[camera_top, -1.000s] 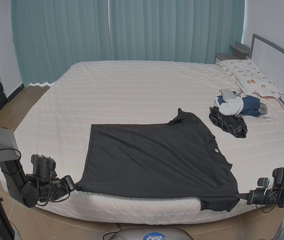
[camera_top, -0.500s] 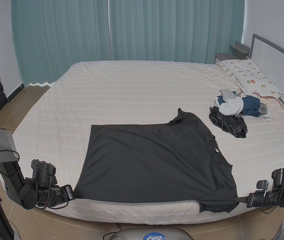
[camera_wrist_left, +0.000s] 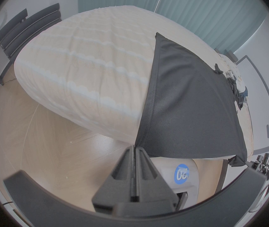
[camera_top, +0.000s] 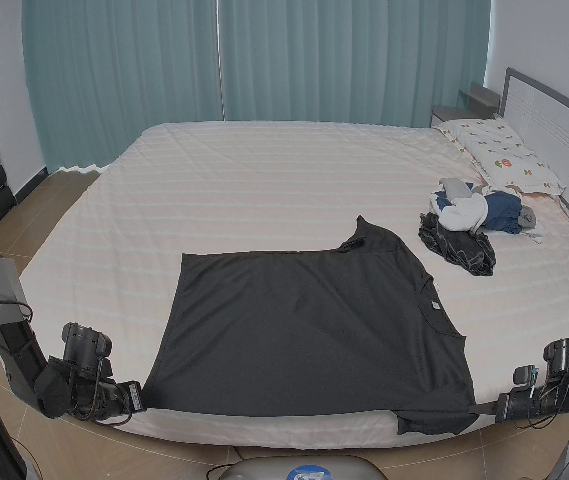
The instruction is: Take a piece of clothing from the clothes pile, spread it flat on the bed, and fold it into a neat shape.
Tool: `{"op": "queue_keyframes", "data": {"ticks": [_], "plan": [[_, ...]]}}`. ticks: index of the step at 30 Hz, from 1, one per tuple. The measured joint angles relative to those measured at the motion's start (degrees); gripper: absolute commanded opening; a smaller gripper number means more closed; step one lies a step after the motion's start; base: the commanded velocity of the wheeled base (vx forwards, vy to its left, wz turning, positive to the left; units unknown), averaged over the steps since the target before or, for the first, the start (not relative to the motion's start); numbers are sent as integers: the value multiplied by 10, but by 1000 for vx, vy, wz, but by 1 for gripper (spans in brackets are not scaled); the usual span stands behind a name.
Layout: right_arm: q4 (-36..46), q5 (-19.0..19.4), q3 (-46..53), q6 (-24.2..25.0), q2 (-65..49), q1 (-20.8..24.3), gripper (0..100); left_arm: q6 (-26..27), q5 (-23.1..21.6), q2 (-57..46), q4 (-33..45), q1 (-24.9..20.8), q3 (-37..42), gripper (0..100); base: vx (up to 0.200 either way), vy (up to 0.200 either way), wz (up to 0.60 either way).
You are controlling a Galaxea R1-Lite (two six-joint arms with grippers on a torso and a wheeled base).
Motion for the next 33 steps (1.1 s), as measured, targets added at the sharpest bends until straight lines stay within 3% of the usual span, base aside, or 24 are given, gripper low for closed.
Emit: {"op": "queue_keyframes", "data": {"ticks": [15,26,33], "plan": [[123,-13,0,-22,-55,9,0,45,2,-53,155,-5,-11,0,0,0,0],[159,-17,0,-28,-90,12,0,66,2,-77,269,-11,-31,0,0,0,0],[133,4,0,-25,-106,14,0,53,-3,-86,272,-7,-62,0,0,0,0]]}}
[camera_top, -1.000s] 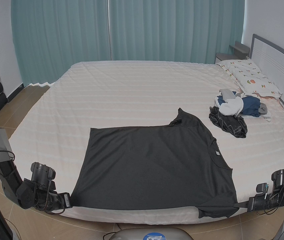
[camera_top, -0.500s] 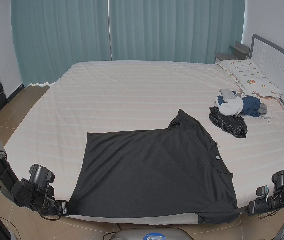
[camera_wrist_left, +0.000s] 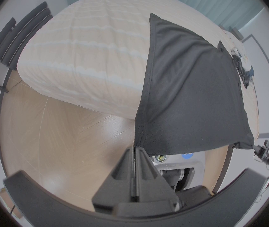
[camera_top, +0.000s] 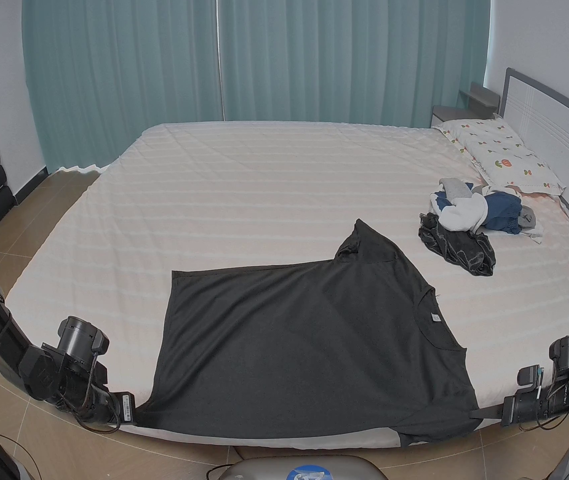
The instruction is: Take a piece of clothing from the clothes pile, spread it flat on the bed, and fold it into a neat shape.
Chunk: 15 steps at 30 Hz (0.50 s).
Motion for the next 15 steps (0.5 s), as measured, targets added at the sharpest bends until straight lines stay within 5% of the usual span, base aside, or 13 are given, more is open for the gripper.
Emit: {"op": "queue_keyframes", "data": {"ticks": [6,15], "plan": [[-63,49,0,33,-19,4,0,-56,-1,-2,-52,2,-18,0,0,0,0],[-120,58,-14,63,-23,6,0,-111,0,-6,-108,10,-37,0,0,0,0]]}}
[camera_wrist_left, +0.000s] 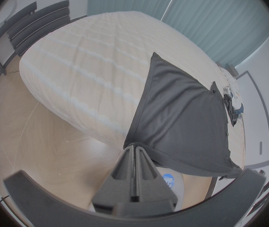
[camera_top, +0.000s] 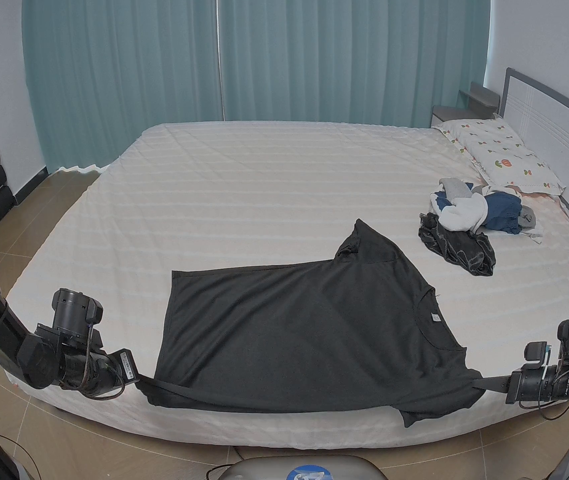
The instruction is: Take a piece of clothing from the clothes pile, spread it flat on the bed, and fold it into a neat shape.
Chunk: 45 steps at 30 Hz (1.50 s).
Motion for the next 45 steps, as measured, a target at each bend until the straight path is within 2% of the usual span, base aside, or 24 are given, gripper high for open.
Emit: {"op": "queue_keyframes", "data": {"ticks": [9,21,31,37,45], "plan": [[-63,17,-2,34,0,0,0,-21,-2,-20,-7,16,-12,0,0,0,0],[-67,17,9,32,2,1,0,-24,-2,-43,-6,19,-16,0,0,0,0],[-63,9,-48,47,16,23,0,-47,-2,-11,-7,19,-56,0,0,0,0],[-64,2,-88,86,33,40,0,-53,-2,14,-7,18,-87,0,0,0,0],[-66,-1,-121,100,59,49,0,-70,-1,48,-6,18,-127,0,0,0,0]]}}
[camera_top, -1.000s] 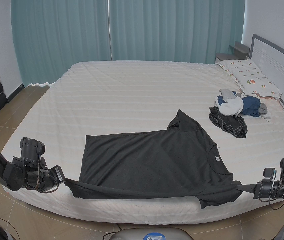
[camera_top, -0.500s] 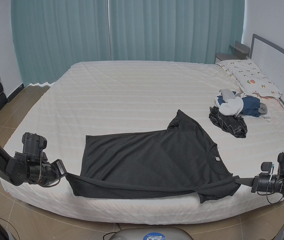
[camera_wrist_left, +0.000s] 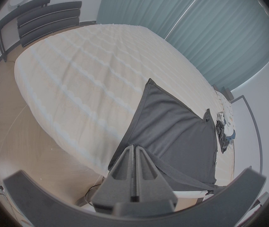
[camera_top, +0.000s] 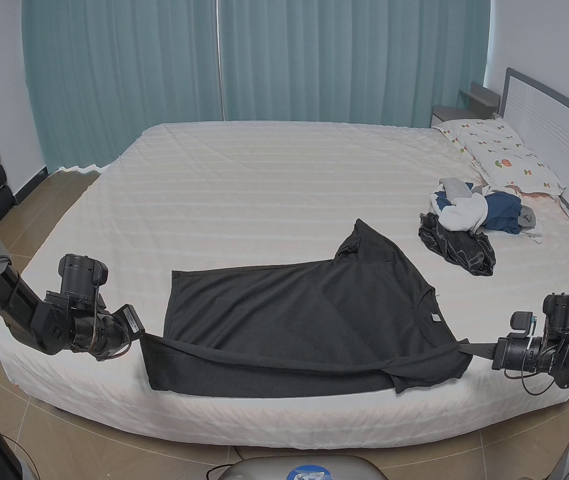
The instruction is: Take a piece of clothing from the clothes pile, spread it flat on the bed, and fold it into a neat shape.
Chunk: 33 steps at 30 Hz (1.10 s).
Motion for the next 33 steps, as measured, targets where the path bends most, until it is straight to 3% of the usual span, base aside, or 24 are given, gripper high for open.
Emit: {"op": "queue_keyframes", "data": {"ticks": [15,33], "plan": [[-1,-1,-54,42,42,2,0,-32,2,59,-1,0,-55,0,0,0,0],[-5,-30,-114,80,111,11,0,-64,0,147,-1,-4,-135,0,0,0,0]]}}
